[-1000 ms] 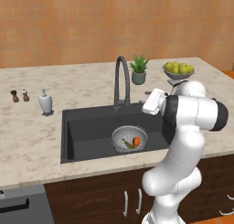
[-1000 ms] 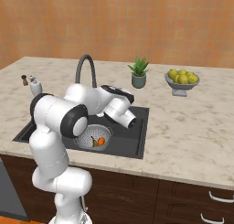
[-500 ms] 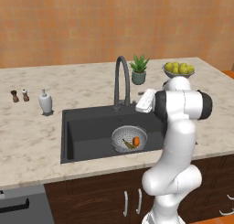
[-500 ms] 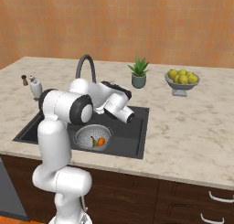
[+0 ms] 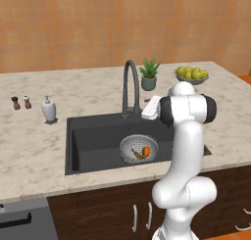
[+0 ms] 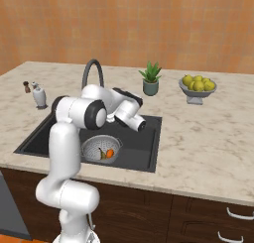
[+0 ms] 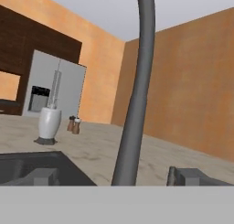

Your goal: Put the colander in the sink, put the banana, orange in the colander, and turn on the sink faucet and pour water over the colander.

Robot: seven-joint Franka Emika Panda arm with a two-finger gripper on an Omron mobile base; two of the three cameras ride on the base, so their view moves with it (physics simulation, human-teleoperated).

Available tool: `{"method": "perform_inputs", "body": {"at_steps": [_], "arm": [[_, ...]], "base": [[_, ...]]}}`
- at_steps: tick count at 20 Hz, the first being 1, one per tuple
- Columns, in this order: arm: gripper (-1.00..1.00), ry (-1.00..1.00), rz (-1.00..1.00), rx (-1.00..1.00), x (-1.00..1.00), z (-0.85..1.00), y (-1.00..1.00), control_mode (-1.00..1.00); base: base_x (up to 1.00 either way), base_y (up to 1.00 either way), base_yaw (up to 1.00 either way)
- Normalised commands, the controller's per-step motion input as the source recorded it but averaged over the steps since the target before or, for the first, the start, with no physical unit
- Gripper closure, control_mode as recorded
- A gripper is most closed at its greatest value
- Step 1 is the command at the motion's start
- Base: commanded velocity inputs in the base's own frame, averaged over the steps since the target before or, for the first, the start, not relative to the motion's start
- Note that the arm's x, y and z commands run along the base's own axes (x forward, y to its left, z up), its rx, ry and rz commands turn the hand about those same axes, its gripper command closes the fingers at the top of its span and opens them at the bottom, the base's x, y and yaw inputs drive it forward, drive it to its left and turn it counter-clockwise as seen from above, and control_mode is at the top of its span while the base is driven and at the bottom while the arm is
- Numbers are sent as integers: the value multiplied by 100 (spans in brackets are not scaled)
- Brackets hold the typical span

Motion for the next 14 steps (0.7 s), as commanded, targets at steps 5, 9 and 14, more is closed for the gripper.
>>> {"method": "perform_inputs", "body": {"at_steps": [5, 9, 14], "arm": [[-100, 0, 0, 0, 36, 0, 1, -100], [-100, 0, 0, 0, 34, -3, 6, -100], [-100, 1, -6, 0, 28, -5, 16, -100]], "base": [[0, 0, 0], [0, 0, 0], [0, 0, 0]]}}
